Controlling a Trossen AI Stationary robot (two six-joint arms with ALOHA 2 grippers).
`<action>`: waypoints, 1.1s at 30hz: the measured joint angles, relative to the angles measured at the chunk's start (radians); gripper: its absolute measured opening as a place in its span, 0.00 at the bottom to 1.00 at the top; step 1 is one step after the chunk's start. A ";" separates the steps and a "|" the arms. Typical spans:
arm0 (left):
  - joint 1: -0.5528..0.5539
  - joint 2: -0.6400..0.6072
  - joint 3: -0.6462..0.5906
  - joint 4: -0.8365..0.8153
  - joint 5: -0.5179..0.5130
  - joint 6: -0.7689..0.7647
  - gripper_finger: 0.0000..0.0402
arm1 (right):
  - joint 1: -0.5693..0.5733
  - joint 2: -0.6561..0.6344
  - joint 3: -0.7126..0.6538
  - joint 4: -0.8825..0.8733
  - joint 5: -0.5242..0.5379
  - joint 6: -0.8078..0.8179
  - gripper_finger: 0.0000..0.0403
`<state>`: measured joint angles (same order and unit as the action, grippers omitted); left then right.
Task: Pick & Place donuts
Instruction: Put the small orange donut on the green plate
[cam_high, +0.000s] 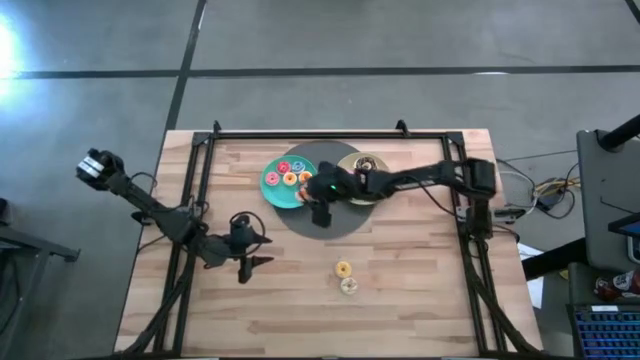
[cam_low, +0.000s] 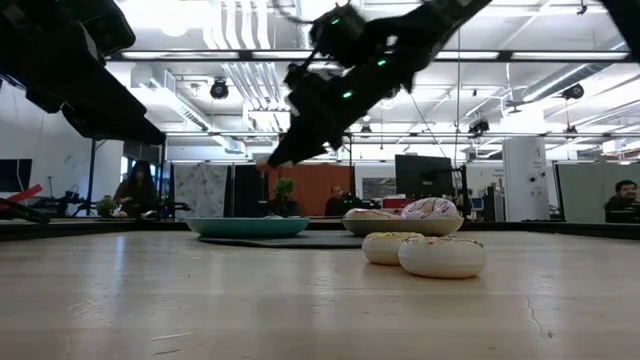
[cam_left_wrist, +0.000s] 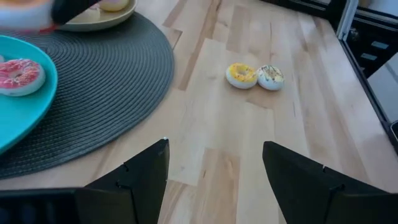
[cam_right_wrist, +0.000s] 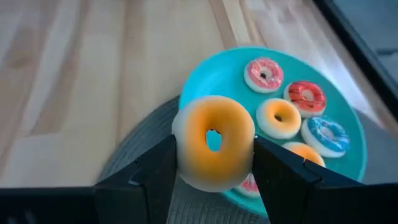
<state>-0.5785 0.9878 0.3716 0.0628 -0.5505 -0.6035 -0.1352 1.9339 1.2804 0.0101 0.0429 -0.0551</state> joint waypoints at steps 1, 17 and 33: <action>-0.006 0.000 0.000 -0.003 -0.008 -0.003 0.58 | -0.009 0.024 0.036 -0.023 -0.011 0.014 0.46; -0.036 0.000 0.000 -0.037 -0.046 -0.035 0.58 | -0.071 0.358 0.526 -0.360 -0.073 0.087 0.46; -0.038 -0.009 0.000 -0.038 -0.058 -0.038 0.58 | -0.116 0.475 0.722 -0.554 -0.097 0.153 0.47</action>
<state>-0.6163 0.9790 0.3714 0.0251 -0.6084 -0.6411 -0.2508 2.4088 2.0022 -0.5438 -0.0536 0.0982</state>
